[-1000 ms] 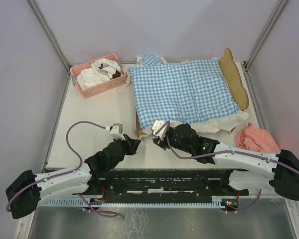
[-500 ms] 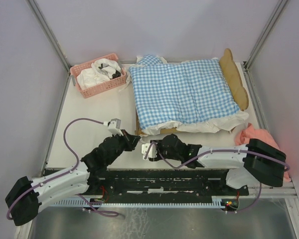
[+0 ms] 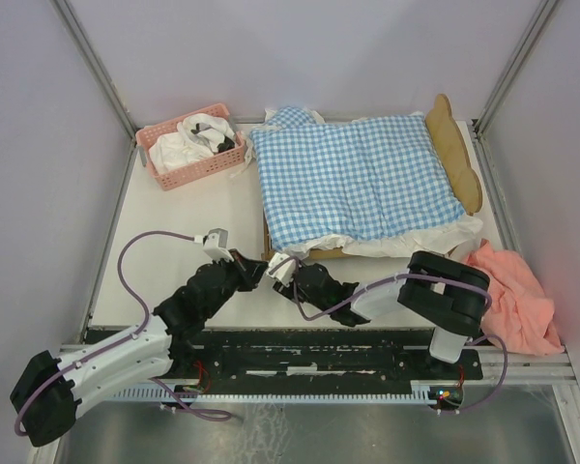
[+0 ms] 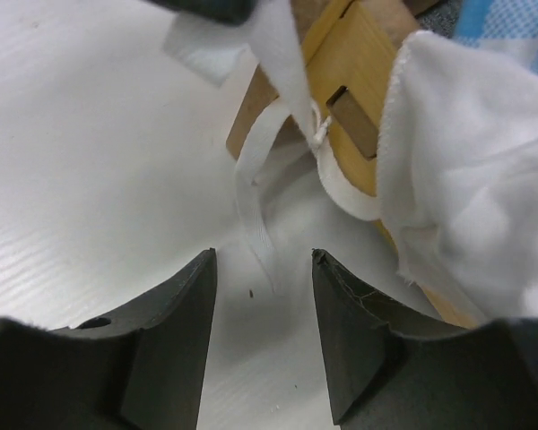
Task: Set up the pet bed
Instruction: Tie the ropes to the bed frame.
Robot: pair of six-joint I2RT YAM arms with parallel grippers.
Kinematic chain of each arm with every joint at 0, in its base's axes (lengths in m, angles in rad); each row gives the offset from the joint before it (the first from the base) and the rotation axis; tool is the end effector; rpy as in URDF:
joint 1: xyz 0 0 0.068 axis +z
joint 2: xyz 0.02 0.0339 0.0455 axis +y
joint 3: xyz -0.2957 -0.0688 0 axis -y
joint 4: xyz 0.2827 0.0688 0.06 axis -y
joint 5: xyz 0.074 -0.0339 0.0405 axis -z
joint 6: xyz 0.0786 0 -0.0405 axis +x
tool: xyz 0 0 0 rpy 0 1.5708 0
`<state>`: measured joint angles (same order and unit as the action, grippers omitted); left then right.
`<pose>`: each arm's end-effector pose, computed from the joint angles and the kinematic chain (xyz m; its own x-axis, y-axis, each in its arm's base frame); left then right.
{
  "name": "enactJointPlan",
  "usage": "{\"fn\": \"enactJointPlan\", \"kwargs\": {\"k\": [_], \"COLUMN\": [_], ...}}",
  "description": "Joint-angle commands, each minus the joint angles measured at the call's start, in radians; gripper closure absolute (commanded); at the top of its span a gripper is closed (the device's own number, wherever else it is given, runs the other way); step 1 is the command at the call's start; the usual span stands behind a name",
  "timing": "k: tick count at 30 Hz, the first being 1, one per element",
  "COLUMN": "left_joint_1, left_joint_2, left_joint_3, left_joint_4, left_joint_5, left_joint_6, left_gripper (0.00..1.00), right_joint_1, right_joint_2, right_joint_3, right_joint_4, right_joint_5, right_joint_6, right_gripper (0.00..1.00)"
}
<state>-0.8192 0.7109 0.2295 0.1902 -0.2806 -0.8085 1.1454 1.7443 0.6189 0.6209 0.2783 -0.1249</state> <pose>0.1644 -0.1440 0.1858 -0.5121 -0.4698 -0.7190 0.2179 0.7386 -0.6379 0.1756 0.3353 0.1032 -0.1012 -0.5136 -0.8521 -0.7954 0.5562 -0.2408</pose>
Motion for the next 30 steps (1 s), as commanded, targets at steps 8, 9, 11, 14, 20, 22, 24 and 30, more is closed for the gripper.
{"fn": "enactJointPlan", "kwargs": {"k": [8,9,11,14,20,22,24,30], "left_joint_1": [0.012,0.012,0.012,0.012,0.011,0.011,0.011,0.015], "left_joint_2": [-0.018,-0.016,-0.013,-0.013,-0.005,-0.006,-0.008,-0.016], "left_joint_3": [-0.006,-0.007,-0.010,-0.006,-0.056,-0.082,-0.093,-0.063], "left_joint_4": [-0.003,-0.006,-0.029,-0.101,-0.100,-0.081,-0.072,-0.066], "left_joint_5": [-0.015,-0.013,-0.011,-0.001,0.030,0.032,0.033,0.020], "left_joint_6": [-0.033,-0.031,-0.030,-0.024,-0.051,-0.065,-0.077,-0.082], "left_gripper": [0.97,0.97,0.97,0.97,0.97,0.97,0.97,0.97], "right_joint_1": [0.005,0.005,0.004,0.004,0.004,0.004,0.004,0.004], "right_joint_2": [0.038,0.010,-0.064,-0.212,-0.297,-0.289,-0.262,-0.202], "right_joint_3": [0.001,-0.015,-0.038,-0.015,0.059,0.067,0.046,0.059], "right_joint_4": [0.145,0.137,0.092,-0.183,-0.434,-0.431,-0.316,-0.215], "right_joint_5": [0.078,0.076,0.080,0.189,0.113,0.093,-0.032,-0.050], "right_joint_6": [0.089,0.097,0.149,0.375,0.585,0.592,0.472,0.147], "right_gripper": [0.95,0.98,0.98,0.98,0.98,0.98,0.98,0.68]}}
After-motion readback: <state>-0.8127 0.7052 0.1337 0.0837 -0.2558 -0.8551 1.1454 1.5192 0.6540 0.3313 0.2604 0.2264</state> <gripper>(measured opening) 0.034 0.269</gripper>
